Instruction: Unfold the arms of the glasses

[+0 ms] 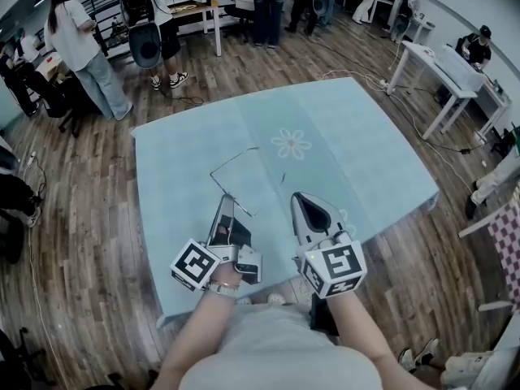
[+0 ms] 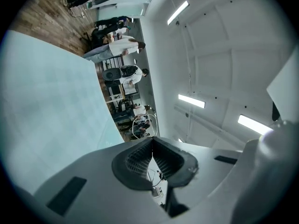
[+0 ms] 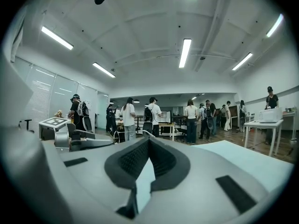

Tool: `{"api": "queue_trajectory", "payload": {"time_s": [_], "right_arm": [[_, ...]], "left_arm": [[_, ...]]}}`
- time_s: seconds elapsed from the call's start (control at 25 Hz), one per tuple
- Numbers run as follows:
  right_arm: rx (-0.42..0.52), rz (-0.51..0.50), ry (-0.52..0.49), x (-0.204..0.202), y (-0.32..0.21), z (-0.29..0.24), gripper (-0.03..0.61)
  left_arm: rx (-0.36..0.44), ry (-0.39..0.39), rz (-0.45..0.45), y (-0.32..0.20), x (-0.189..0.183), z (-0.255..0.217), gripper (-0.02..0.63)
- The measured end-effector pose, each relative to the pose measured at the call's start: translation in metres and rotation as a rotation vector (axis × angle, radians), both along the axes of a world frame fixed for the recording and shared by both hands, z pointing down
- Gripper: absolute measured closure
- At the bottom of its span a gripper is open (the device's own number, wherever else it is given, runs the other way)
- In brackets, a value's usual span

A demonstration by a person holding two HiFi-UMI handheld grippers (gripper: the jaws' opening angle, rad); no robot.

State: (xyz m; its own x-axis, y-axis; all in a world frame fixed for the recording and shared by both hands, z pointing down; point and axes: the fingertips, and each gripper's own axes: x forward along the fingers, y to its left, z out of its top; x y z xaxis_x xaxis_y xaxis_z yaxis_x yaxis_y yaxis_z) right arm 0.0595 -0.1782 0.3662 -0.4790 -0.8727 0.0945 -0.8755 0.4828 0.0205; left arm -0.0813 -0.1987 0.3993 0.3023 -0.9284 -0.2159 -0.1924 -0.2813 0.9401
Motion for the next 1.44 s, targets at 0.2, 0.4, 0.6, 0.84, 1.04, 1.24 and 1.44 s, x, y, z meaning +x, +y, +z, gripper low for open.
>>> {"api": "queue_trajectory", "payload": {"time_s": [0.2,0.4,0.6,0.84,1.04,1.24,1.44], "right_arm": [[0.027,0.000,0.021,-0.006,0.003,0.004,0.572],[0.012,-0.003,0.010,-0.009,0.003,0.009,0.572],[0.007,-0.002,0.029,-0.012,0.003,0.014,0.572],[0.013,-0.012,0.028,-0.014,0.003,0.013,0.572],[0.009,-0.018,0.037,-0.015,0.004,0.015,0.572],[0.002,-0.020,0.041,-0.017,0.004,0.016,0.572],[0.001,-0.020,0.041,-0.018,0.003,0.018,0.572]], "left_arm": [[0.013,-0.029,-0.035,0.004,-0.001,0.001,0.603],[0.040,0.015,-0.035,0.004,0.002,-0.006,0.603],[0.038,-0.009,-0.038,0.004,0.001,-0.004,0.603],[0.037,0.001,-0.039,0.003,0.000,-0.004,0.603],[0.044,0.016,-0.031,0.003,0.003,-0.007,0.603],[0.042,-0.018,-0.034,0.003,0.001,-0.006,0.603],[0.045,0.050,-0.023,0.001,0.003,-0.007,0.603]]}}
